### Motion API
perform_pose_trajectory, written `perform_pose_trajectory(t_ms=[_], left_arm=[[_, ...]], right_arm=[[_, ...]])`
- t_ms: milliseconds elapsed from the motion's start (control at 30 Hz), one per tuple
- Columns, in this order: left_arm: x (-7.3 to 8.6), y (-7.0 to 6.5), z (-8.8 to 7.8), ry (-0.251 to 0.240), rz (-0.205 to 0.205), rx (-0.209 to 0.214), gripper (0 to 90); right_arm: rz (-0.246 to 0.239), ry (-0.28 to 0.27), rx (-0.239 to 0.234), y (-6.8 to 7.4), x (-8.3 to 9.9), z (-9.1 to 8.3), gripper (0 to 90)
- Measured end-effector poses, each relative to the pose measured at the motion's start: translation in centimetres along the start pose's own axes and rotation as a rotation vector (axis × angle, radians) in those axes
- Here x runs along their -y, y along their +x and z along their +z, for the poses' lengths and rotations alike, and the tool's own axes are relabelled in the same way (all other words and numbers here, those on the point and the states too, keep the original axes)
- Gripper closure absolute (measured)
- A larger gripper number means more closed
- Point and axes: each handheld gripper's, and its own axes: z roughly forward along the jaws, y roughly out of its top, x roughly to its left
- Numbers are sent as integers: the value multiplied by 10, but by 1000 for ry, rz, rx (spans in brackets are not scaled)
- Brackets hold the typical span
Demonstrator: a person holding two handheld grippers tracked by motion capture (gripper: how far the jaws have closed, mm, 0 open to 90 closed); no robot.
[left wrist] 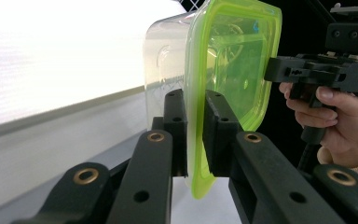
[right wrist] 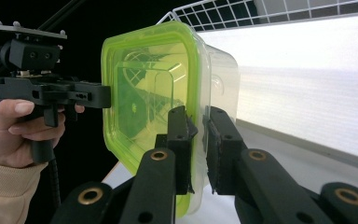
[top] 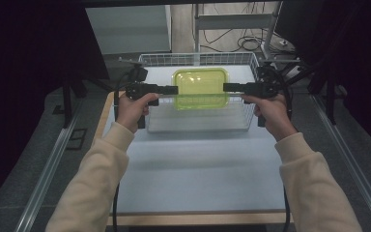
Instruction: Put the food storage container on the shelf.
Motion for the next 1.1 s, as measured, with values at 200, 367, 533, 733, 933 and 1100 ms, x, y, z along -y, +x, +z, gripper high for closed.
perform_pose_trajectory(t_ms=[200,367,533,733,933,1100], left_arm=[[-12,4,3,12,2,-5,808],[-20,6,7,7,2,-20,806],[-30,14,15,8,-18,-17,805],[-39,21,18,2,-29,-37,804],[-42,33,21,0,-60,-52,803],[-43,38,23,1,-71,-48,803]], right_arm=[[12,0,5,-4,-7,2,813],[21,-3,12,-7,-13,4,813],[36,-10,29,-13,-21,8,813],[56,-10,42,-19,-30,16,813],[73,0,51,-26,-36,30,813],[89,3,57,-32,-39,37,811]])
